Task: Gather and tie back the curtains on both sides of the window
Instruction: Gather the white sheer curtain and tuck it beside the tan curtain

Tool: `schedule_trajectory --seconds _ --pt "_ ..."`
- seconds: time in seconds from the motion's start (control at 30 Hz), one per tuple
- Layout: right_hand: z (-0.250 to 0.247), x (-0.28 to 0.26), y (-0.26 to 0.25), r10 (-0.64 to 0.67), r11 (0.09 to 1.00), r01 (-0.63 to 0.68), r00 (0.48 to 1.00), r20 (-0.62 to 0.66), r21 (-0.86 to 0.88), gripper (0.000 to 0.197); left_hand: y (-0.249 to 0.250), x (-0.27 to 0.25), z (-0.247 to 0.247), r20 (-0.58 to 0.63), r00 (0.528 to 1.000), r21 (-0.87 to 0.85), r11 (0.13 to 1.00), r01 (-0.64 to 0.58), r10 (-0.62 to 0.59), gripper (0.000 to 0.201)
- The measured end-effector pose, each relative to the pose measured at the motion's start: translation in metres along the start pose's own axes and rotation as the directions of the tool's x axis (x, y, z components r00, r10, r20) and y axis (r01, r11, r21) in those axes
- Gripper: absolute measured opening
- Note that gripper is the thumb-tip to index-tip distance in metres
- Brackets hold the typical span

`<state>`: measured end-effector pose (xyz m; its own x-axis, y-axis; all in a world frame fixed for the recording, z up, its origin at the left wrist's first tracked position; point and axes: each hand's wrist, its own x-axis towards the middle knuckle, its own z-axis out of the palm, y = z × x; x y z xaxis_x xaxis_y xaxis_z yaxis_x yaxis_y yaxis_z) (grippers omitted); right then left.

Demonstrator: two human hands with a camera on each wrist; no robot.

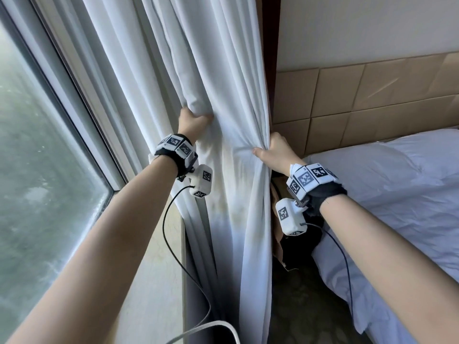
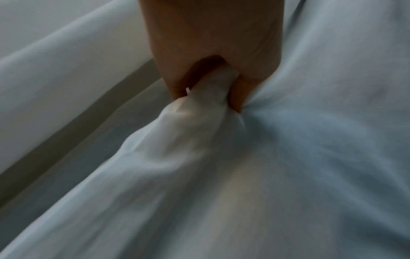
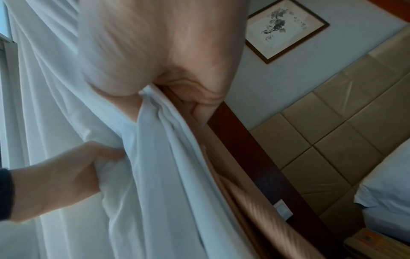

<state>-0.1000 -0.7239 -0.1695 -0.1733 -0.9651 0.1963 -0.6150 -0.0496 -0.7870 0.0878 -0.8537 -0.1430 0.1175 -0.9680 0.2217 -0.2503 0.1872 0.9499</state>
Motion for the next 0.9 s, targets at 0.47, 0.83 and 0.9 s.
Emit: schedule_trajectory --seconds 0.47,0.83,0.9 --pt "0.016 0.006 -0.012 0.017 0.974 -0.041 0.994 -0.108 -0.224 0.023 -0.020 -0.065 -0.027 -0.049 0.971 -0.045 0.970 -0.238 0.236 0.050" --pt "0.038 -0.006 -0.025 -0.047 0.986 0.032 0.995 -0.089 -0.165 0.029 -0.023 -0.115 0.025 0.195 0.891 0.288 0.845 -0.451 0.409 0.023" --pt "0.036 -0.004 -0.022 -0.025 0.990 0.018 0.998 -0.053 -0.142 0.032 -0.033 -0.117 0.035 0.244 0.866 0.272 0.826 -0.493 0.436 0.035"
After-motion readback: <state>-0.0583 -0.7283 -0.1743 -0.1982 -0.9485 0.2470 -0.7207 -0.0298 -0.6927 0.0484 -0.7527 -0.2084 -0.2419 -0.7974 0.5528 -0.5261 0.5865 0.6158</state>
